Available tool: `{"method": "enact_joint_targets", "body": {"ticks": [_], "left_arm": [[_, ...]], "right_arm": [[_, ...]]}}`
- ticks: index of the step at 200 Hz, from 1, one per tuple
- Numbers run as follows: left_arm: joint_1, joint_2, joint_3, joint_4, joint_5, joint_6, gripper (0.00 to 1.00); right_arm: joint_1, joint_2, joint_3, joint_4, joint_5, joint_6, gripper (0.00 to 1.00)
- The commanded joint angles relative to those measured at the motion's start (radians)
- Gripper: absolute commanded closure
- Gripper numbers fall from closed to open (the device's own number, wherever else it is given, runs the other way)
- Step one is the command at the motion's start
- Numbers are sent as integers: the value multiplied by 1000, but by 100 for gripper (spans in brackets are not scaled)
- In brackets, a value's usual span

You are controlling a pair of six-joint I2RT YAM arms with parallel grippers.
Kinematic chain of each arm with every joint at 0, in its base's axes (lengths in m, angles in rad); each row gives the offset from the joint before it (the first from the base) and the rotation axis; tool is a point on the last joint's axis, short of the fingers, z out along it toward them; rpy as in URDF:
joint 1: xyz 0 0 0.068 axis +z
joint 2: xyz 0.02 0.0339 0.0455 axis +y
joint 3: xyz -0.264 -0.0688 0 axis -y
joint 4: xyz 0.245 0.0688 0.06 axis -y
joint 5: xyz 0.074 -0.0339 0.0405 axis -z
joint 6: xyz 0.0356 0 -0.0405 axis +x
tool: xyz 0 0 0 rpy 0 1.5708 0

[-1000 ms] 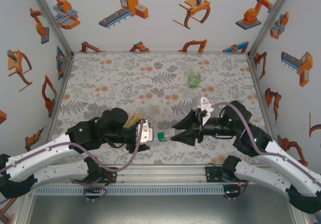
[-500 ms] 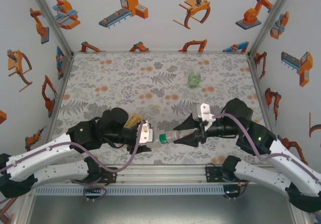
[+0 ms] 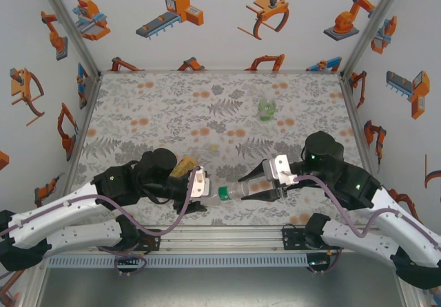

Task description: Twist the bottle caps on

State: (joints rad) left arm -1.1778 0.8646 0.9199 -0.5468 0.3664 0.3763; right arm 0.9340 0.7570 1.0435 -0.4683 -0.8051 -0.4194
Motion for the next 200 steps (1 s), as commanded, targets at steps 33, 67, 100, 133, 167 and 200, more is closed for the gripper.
{"method": "enact_joint_targets", "body": {"ticks": [33,67,100,133,167,200], "left_arm": [[0,1,5,13,7,-36,82],[0,13,6,10,5,-38,82],[1,19,8,9,8,-42,82],[1,16,10,16,10,-43,82],[1,4,2,42,12,-45,82],[1,-18,-15,65,1,-47,82]], "right_arm": [[17,5,10,-8,-37,-35,96],[26,9,11,-5,-28,-35,97],[29,13,19,-23,-13,-38,99],[35,16,12,-25,-11,-38,100],[46,15,-3,-13,1,-13,100],[63,-3,-24,12,32,22,100]]}}
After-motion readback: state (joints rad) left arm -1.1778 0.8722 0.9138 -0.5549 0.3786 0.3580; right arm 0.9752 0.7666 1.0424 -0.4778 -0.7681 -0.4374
